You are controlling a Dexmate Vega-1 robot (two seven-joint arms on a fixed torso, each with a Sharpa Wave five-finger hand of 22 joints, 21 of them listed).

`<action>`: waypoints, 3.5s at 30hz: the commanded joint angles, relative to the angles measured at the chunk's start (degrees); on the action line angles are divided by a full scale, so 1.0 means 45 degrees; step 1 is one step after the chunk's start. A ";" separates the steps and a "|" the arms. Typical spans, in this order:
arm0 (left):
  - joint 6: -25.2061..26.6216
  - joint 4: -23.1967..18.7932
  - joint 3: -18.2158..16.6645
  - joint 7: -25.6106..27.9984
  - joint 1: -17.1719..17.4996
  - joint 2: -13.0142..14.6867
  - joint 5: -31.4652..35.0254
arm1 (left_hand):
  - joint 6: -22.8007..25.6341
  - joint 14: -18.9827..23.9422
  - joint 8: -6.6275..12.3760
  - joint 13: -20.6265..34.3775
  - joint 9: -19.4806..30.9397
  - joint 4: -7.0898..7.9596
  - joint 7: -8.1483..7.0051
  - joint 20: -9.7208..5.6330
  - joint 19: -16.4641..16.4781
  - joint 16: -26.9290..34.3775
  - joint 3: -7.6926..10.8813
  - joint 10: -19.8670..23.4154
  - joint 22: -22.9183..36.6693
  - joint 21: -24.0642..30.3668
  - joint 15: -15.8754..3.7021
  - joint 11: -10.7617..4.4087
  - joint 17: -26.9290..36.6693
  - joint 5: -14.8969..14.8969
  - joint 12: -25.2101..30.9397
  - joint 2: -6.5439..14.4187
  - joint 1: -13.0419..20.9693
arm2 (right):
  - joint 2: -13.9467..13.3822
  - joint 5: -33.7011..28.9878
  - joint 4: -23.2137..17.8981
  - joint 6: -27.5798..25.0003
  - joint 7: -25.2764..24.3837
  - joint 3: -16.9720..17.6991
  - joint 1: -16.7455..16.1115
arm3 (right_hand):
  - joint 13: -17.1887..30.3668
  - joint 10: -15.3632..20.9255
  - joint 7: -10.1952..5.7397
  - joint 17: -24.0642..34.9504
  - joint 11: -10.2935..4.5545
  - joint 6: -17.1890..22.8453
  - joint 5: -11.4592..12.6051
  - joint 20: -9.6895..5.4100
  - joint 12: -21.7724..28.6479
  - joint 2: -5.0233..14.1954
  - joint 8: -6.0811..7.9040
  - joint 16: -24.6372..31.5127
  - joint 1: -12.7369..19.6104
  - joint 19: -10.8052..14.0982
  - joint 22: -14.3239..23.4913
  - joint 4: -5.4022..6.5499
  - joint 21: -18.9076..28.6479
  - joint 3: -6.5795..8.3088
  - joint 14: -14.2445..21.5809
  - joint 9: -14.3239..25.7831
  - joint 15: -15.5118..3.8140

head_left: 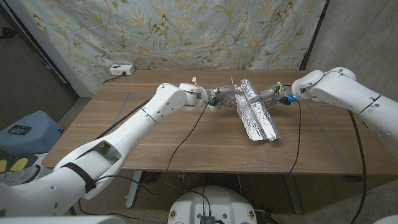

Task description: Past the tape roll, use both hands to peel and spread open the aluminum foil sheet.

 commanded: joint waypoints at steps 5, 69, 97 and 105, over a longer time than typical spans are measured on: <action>0.0146 -0.0022 -0.0117 0.0934 0.0291 -0.0397 -0.0088 | 0.1042 0.1585 0.0033 0.1099 0.0047 -0.0042 0.0151 -0.0129 0.0610 0.1245 0.1067 0.1294 -0.0003 0.2456 -0.0471 0.0012 0.1006 0.0613 0.0785 -0.0077 0.1786 | -0.0157 0.0087 -0.0016 0.0239 -0.0048 0.0260 -0.0219 | 0.0927 0.0461 0.0005 0.0064 -0.0376 0.0177 0.0047 -0.0012 0.1281 0.0658 -0.0081 -0.0037 0.0541 0.0128 0.0030 0.0019 -0.0032 0.0108 0.0071 0.0034 -0.0022; -0.1645 0.0485 -0.1441 0.1398 0.1600 -0.0394 -0.1964 | 0.6021 0.8309 0.0122 0.0209 0.0196 0.0102 0.0104 -0.3239 0.4503 0.3525 0.0952 0.7834 -0.0490 0.7635 -0.4455 -0.3038 0.0650 0.0098 0.2590 -0.0615 0.3285 | 0.0554 0.4020 0.3290 0.0210 0.1687 0.1483 -0.0467 | 0.0481 0.0274 0.0169 0.0005 -0.0068 -0.0050 0.0042 -0.0072 0.1013 0.0743 -0.0442 -0.0666 0.0117 0.0866 0.0016 0.0137 0.0061 0.0178 0.0020 0.0186 0.0188; -0.1559 0.0827 -0.1746 0.1070 0.1578 -0.0249 -0.3256 | 0.6373 0.8382 0.0136 0.0182 0.0276 0.0053 0.0073 -0.3375 0.4535 0.3535 0.1140 0.8016 -0.0487 0.7826 -0.4562 -0.3101 0.0880 0.0158 0.2471 -0.0761 0.3158 | 0.0925 0.6793 0.4172 0.0217 0.1350 0.2824 -0.1557 | 0.0016 -0.0092 0.0379 -0.0297 0.0282 -0.0556 0.0023 -0.0268 0.0616 0.0787 -0.0771 -0.1300 -0.0304 0.1335 0.0007 0.0266 0.0103 0.0239 -0.0154 0.0306 0.0453; -0.1608 0.0966 -0.1710 0.0813 0.1541 -0.0170 -0.3388 | 0.6436 0.8385 0.0125 0.0134 0.0298 0.0055 0.0071 -0.3416 0.4530 0.3527 0.1210 0.8035 -0.0493 0.7874 -0.4556 -0.3132 0.0941 0.0173 0.2392 -0.0784 0.3116 | 0.1192 0.7790 0.4750 0.0306 0.1286 0.3347 -0.1900 | -0.0163 -0.0221 0.0432 -0.0405 0.0379 -0.0673 0.0018 -0.0330 0.0463 0.0781 -0.0902 -0.1487 -0.0460 0.1470 0.0006 0.0303 0.0113 0.0249 -0.0168 0.0265 0.0551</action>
